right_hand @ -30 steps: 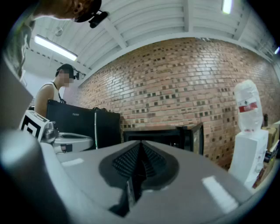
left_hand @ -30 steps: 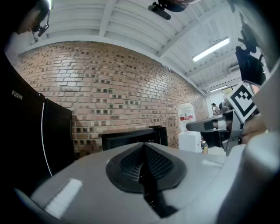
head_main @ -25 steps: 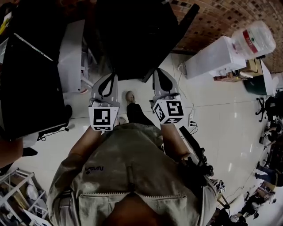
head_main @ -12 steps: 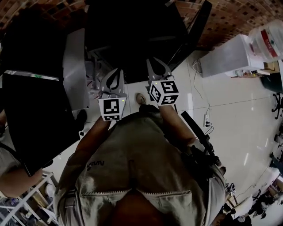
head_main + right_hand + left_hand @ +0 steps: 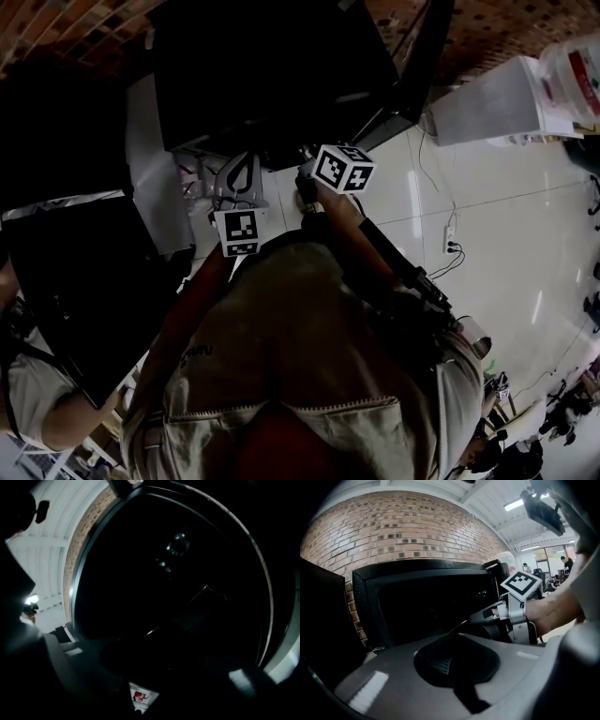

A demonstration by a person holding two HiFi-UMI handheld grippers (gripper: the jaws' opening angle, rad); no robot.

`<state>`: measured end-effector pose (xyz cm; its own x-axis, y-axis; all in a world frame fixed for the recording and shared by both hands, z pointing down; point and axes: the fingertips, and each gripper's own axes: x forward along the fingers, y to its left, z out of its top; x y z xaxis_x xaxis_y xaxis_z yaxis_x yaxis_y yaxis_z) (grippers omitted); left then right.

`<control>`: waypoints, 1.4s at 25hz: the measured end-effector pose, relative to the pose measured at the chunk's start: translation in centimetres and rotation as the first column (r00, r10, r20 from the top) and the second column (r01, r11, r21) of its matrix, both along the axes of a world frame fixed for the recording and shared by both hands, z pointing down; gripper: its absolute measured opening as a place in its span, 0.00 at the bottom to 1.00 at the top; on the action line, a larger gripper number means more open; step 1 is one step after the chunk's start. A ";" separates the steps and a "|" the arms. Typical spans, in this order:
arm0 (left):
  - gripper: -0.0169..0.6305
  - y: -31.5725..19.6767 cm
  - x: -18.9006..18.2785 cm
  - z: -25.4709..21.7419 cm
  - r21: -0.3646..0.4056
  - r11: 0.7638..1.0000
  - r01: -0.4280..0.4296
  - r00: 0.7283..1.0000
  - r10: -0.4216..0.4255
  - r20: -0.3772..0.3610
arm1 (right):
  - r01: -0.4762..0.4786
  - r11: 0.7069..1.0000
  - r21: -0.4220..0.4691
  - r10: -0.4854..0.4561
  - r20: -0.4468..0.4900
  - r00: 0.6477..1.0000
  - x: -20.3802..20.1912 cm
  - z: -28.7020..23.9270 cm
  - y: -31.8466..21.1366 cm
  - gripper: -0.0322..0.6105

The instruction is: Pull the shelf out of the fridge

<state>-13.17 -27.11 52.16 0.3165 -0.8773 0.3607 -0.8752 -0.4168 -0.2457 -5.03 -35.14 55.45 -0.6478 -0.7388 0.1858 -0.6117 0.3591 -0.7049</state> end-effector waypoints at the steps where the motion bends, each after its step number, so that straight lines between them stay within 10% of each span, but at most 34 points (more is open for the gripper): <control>1: 0.04 -0.2 -0.3 0.2 -0.007 1.000 0.007 1.000 -0.007 0.001 | -0.007 1.000 -0.011 0.008 0.036 0.999 -0.1 0.1 -0.5 0.25; 9: 0.04 -2.9 -1.1 -0.2 -0.016 1.000 0.027 1.000 -0.026 0.002 | -0.040 0.989 -0.140 0.080 0.292 0.953 -0.9 0.9 -4.4 0.26; 20: 0.04 -6.2 -0.5 -0.3 -0.057 0.998 0.016 0.999 -0.019 -0.043 | -0.043 0.979 -0.200 0.124 0.414 0.902 -2.4 1.6 -8.3 0.24; 35: 0.04 -4.5 0.6 -0.3 -0.043 0.999 -0.028 1.000 0.027 -0.012 | -0.051 0.949 -0.311 0.243 0.618 0.748 -1.5 1.5 -8.5 0.07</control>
<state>-12.55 -31.60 51.84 0.3444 -0.8521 0.3940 -0.8658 -0.4506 -0.2176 -6.54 -43.65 56.97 -0.5695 -0.8212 -0.0366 -0.0090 0.0508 -0.9987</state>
